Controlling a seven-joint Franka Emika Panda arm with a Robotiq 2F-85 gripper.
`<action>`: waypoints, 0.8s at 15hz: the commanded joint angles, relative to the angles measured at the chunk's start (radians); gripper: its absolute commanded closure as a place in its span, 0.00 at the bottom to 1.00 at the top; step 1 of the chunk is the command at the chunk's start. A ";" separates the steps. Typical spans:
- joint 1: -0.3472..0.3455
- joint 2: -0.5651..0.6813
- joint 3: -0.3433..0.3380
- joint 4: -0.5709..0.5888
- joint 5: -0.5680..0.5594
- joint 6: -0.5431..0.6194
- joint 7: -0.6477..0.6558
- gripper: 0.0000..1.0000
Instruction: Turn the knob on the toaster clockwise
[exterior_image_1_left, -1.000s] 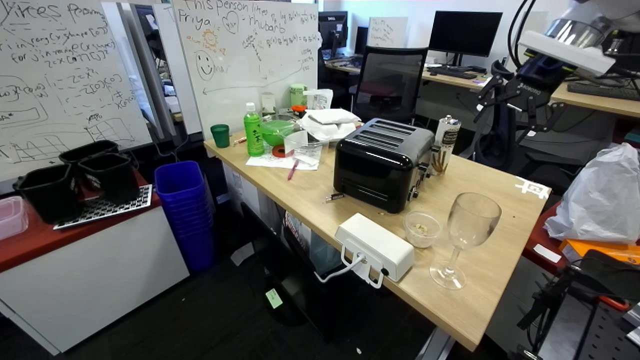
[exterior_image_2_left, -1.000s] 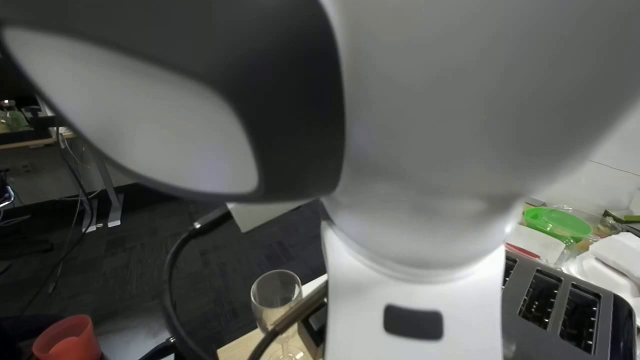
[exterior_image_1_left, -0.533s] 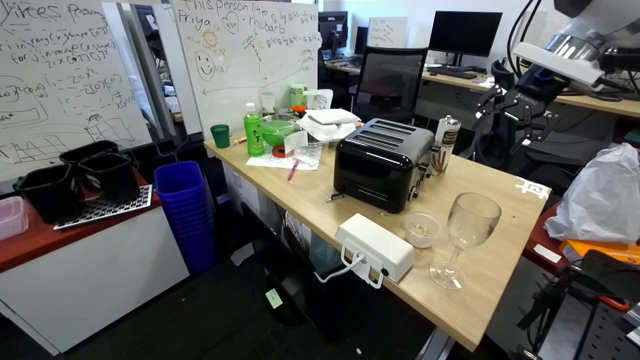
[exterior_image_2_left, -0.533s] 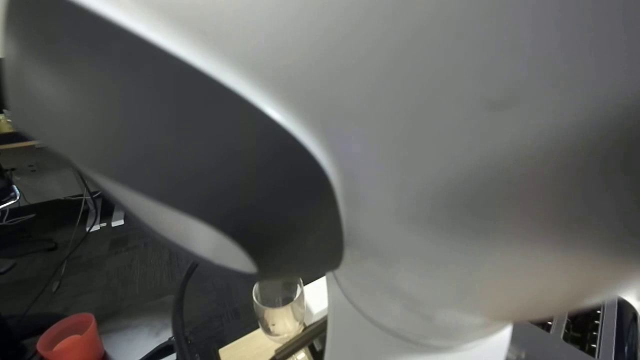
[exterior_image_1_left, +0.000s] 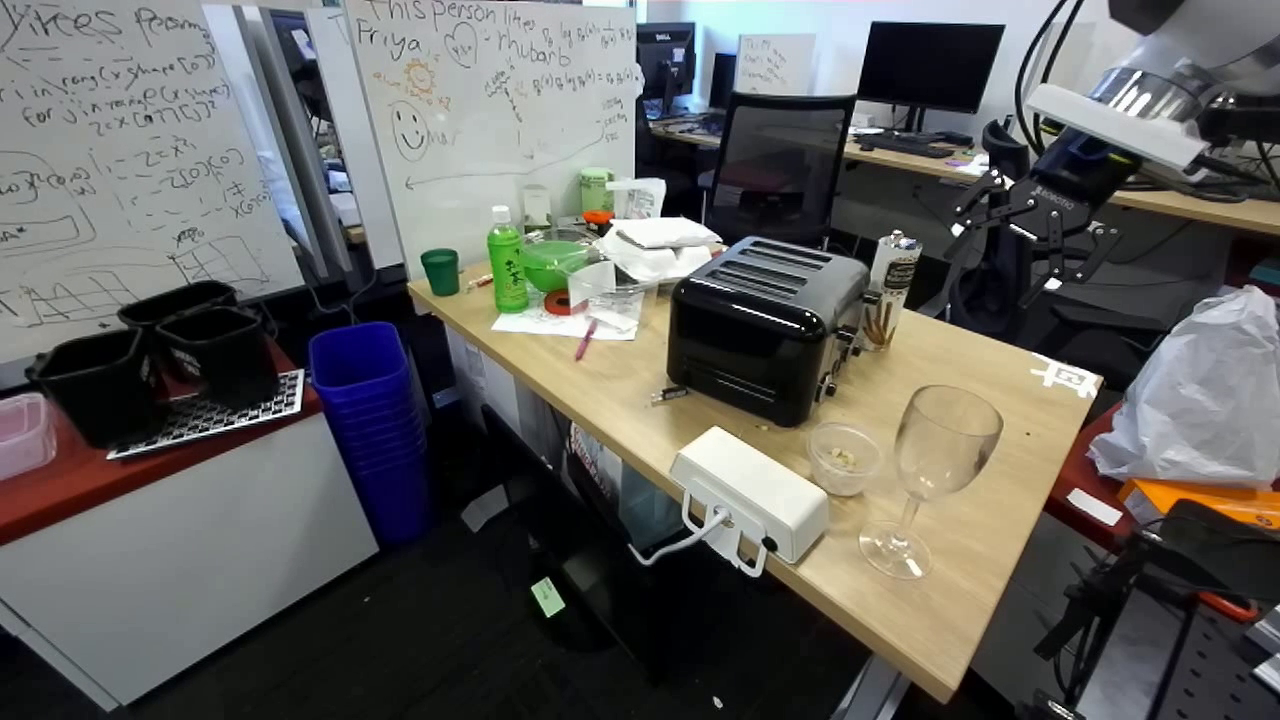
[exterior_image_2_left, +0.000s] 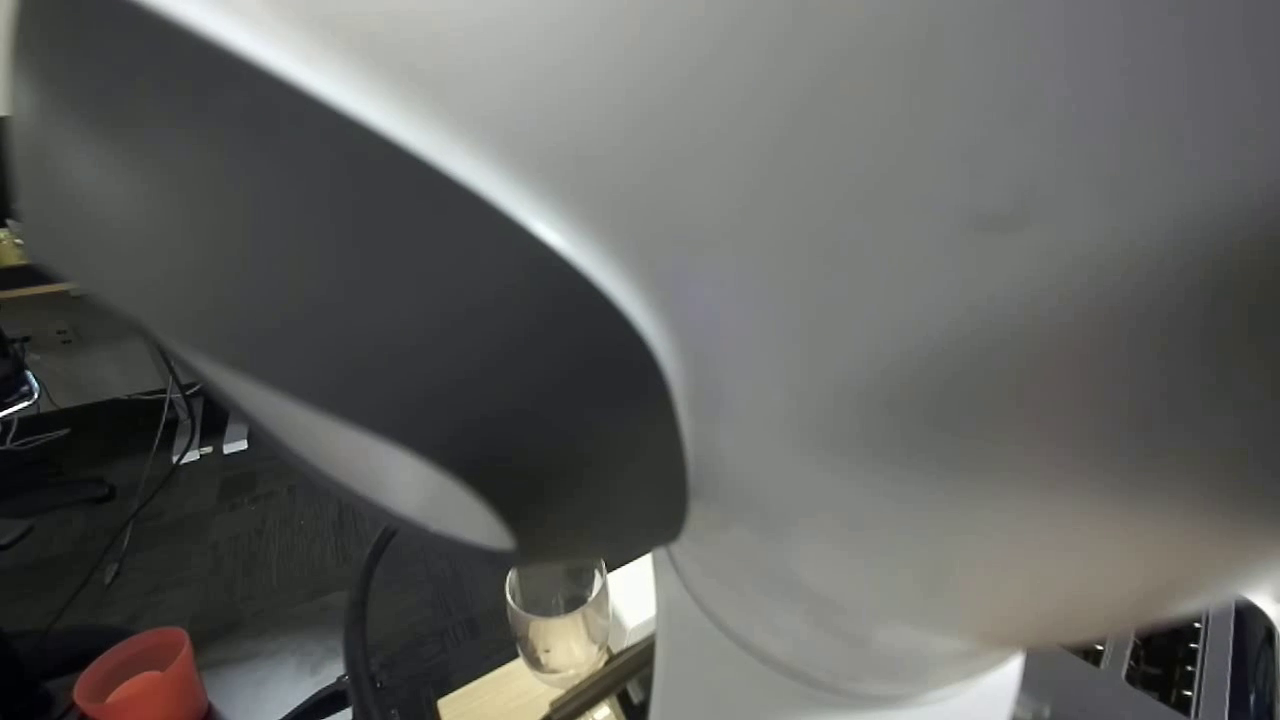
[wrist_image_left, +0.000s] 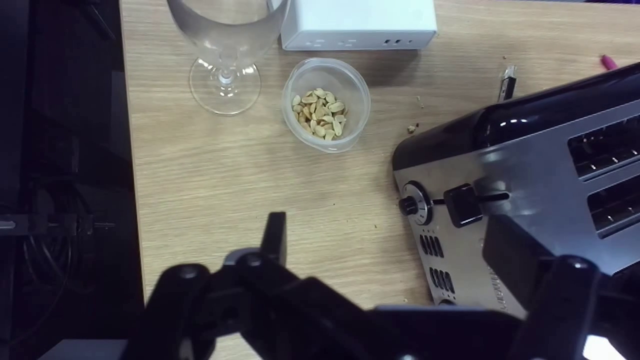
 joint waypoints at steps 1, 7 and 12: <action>-0.009 0.000 0.009 0.001 0.000 -0.002 0.000 0.00; 0.000 -0.031 0.025 -0.011 -0.013 0.002 0.009 0.00; 0.034 -0.082 0.077 -0.026 -0.002 -0.007 0.008 0.00</action>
